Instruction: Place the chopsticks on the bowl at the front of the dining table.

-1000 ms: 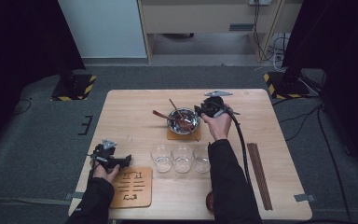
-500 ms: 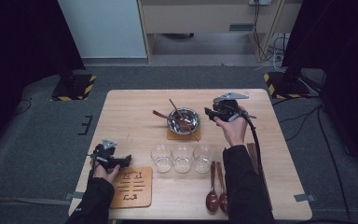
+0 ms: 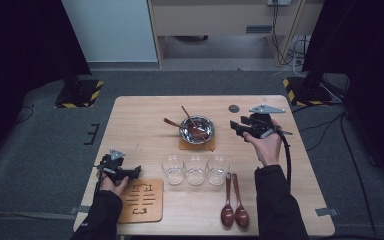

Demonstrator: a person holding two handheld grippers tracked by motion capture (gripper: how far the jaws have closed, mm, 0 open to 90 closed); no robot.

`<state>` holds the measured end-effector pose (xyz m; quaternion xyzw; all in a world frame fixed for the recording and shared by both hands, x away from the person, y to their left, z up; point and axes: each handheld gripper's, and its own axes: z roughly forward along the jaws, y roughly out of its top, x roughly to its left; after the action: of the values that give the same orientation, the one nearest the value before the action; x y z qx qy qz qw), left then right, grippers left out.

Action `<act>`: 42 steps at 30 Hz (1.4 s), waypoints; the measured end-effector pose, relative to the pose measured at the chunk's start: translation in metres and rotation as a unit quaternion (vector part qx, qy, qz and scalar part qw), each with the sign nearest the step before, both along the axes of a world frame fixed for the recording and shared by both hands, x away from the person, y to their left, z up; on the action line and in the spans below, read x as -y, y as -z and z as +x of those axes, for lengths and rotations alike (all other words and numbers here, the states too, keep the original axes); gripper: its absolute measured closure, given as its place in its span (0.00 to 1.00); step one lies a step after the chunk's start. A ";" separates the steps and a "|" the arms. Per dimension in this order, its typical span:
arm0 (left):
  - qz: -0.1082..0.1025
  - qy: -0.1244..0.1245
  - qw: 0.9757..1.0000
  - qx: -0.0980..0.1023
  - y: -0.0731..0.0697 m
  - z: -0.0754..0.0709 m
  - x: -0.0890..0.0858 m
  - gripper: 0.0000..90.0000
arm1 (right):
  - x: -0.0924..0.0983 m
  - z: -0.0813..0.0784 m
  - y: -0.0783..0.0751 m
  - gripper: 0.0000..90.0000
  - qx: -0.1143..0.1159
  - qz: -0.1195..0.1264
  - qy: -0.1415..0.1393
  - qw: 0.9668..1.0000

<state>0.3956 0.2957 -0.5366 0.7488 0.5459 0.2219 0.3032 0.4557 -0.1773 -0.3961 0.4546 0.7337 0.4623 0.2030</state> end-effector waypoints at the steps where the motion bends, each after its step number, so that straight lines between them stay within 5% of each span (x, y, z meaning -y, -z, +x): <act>1: 0.000 0.000 1.000 0.000 0.000 0.000 0.000 0.00 | 0.002 -0.002 0.000 0.53 -0.001 0.001 0.000 1.000; 13: 0.000 0.000 1.000 0.000 0.000 0.000 0.000 0.00 | 0.034 -0.036 0.006 0.48 0.003 0.013 0.009 1.000; 26: 0.000 0.000 1.000 0.000 0.000 0.000 0.000 0.00 | 0.065 -0.065 0.033 0.47 -0.010 0.007 0.029 1.000; 42: 0.000 0.000 1.000 0.000 0.000 0.000 0.000 0.00 | 0.078 -0.085 0.065 0.47 -0.046 0.000 0.026 0.999</act>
<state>0.3956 0.2956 -0.5366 0.7489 0.5459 0.2220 0.3031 0.3707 -0.2551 -0.4606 0.4939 0.7304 0.4357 0.1811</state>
